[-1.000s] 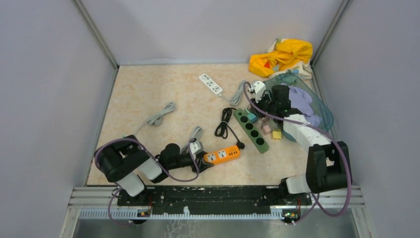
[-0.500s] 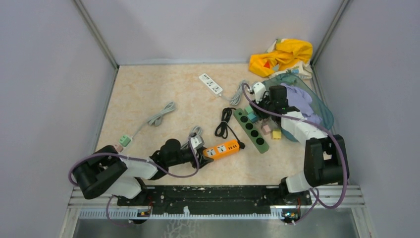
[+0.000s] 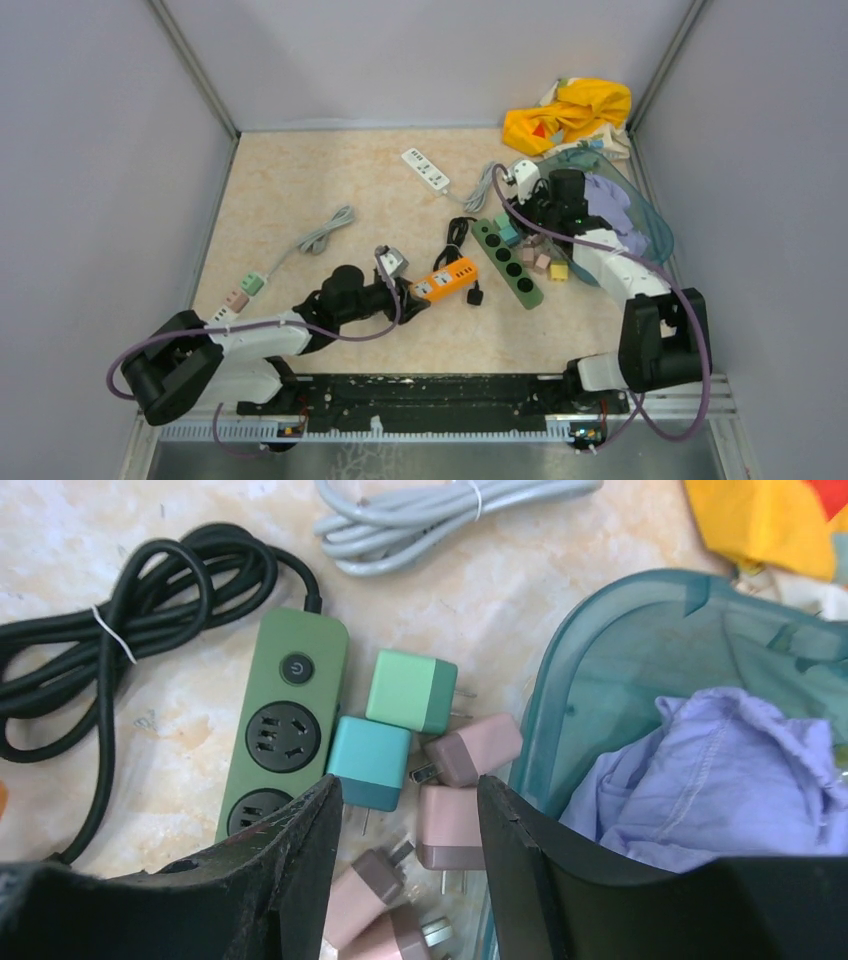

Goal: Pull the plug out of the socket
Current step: Pick up the socket from the center of the board, then place the socket at the center of the board.

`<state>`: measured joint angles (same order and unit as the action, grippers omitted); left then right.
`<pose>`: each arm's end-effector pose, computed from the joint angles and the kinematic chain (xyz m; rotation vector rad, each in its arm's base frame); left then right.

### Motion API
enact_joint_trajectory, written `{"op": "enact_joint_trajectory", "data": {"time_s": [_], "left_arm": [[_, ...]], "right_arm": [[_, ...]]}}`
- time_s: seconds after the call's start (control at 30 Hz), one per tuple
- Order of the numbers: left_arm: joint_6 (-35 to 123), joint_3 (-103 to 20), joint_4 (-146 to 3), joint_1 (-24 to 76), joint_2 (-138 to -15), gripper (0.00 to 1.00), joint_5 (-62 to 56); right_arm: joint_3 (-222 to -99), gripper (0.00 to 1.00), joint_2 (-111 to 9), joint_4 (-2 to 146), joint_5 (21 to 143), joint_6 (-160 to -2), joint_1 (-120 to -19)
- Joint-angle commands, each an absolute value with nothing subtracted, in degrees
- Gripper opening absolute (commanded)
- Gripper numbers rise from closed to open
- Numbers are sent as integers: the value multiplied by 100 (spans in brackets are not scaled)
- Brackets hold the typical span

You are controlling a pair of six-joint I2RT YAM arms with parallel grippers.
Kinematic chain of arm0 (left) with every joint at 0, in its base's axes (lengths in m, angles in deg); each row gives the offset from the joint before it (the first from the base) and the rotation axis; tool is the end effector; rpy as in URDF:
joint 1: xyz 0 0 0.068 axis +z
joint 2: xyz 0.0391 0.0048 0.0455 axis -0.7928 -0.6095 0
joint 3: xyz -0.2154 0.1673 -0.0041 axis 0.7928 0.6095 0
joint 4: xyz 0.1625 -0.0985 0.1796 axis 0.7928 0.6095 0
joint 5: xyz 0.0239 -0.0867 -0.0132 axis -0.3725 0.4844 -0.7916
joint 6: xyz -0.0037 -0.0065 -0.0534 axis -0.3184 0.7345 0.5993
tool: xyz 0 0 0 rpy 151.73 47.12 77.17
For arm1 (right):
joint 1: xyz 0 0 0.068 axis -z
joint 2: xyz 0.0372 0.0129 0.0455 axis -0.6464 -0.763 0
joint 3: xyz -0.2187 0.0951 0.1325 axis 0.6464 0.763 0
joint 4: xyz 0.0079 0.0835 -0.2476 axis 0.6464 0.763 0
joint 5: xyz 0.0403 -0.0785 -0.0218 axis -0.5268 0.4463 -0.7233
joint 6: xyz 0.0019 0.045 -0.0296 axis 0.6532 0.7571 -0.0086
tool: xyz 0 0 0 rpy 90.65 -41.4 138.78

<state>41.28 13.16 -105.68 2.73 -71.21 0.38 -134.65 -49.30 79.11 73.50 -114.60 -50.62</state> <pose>0.1444 -0.1814 0.1727 0.8153 1.7699 -0.8854 0.2938 0.0635 0.2394 -0.8425 2.0315 0.1455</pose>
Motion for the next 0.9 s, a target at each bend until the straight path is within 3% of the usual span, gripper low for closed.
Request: {"op": "enact_joint_trajectory", "data": {"time_s": [0.0,0.53,0.87], "left_arm": [[4597,1084,-10499,507,-6812,1,-119],[5349,587,-10251,2105,-6718,0,-640],[5875,-895,-9055,2529,-8048,0,-3125]], "right_arm": [[-13517,52,-4427,7400,7049,-11384,-5055],[-13427,52,-4178,7259,6709,-11296,-5055],[-13426,52,-4146,7263,6634,-11301,-5056]]}}
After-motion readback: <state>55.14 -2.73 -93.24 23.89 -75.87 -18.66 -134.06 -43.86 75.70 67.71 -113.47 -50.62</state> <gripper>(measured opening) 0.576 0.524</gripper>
